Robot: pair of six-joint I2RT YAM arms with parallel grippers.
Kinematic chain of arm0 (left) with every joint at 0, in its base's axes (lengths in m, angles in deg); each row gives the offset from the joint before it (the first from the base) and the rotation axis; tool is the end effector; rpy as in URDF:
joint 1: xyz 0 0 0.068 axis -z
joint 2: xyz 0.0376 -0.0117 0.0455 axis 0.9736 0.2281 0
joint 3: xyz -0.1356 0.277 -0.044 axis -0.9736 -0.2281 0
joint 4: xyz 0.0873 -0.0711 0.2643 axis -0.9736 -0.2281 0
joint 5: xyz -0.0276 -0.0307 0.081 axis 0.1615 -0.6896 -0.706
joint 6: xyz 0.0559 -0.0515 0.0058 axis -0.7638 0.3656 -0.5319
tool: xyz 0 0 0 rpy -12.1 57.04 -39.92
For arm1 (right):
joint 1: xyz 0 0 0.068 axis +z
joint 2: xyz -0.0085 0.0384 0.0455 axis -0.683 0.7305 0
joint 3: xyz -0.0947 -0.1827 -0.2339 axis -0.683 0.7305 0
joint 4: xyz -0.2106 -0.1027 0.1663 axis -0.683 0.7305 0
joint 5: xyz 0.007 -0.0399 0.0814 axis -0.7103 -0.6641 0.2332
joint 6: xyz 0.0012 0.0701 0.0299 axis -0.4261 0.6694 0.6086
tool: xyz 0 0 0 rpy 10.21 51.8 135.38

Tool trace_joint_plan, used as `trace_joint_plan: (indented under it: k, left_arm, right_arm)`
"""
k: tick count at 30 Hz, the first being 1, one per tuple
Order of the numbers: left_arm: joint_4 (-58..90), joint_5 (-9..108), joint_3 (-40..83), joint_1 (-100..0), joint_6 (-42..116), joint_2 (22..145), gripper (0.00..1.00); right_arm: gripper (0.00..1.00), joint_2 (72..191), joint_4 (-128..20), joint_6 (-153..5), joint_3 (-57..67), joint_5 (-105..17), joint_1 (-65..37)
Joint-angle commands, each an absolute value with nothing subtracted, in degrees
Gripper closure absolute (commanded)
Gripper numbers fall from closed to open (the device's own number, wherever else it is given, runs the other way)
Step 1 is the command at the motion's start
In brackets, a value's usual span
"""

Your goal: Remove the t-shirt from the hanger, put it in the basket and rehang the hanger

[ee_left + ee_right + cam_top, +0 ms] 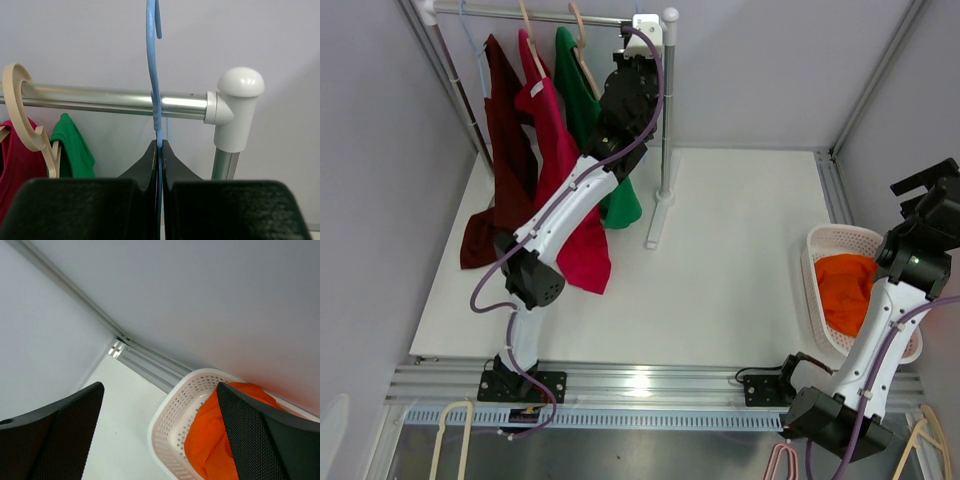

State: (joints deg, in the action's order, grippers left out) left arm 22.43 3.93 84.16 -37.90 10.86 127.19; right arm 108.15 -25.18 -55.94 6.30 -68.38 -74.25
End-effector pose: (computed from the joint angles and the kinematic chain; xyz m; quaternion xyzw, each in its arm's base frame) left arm 0.4341 -0.3000 0.5639 -0.0083 0.5790 0.0040 0.8153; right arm 0.1909 -0.1378 0.4758 0.4452 0.6382 -0.1499 0.6100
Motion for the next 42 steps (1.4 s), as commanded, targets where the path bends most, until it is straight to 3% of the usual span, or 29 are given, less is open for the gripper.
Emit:
trace_joint_plan:
  k: [1,29,33,35,37,40,41,42]
  left_arm:
    - [28.0,3.4,88.3,-38.5,8.2,128.4,0.99]
    - [21.1,3.4,80.0,-39.6,19.2,129.1,0.98]
    - [20.7,3.6,80.0,-39.6,19.7,128.2,0.89]
    - [20.8,3.5,79.8,-39.6,19.4,128.0,0.95]
    - [20.9,3.1,79.8,-39.6,19.1,127.5,0.96]
    - [21.5,2.6,79.0,-39.6,18.7,126.5,0.74]
    - [21.8,2.6,78.0,-39.6,18.6,126.0,0.63]
    - [22.3,2.6,77.4,-39.6,18.2,125.6,0.59]
  right_arm:
    - [0.01,105.4,-25.7,-57.6,3.2,-64.3,-74.0]
    - [0.00,103.3,-25.6,-56.5,2.4,-56.1,-73.7]
    - [0.01,103.0,-26.0,-56.3,3.2,-55.5,-73.7]
    - [0.00,103.0,-25.9,-56.2,3.4,-55.4,-73.7]
    - [0.00,102.9,-26.1,-56.2,3.5,-55.2,-73.7]
    - [0.01,102.7,-26.1,-56.1,3.6,-54.9,-73.7]
    - [0.00,102.8,-26.1,-56.0,3.6,-54.8,-73.7]
    - [0.00,102.7,-26.1,-56.0,3.6,-54.7,-73.7]
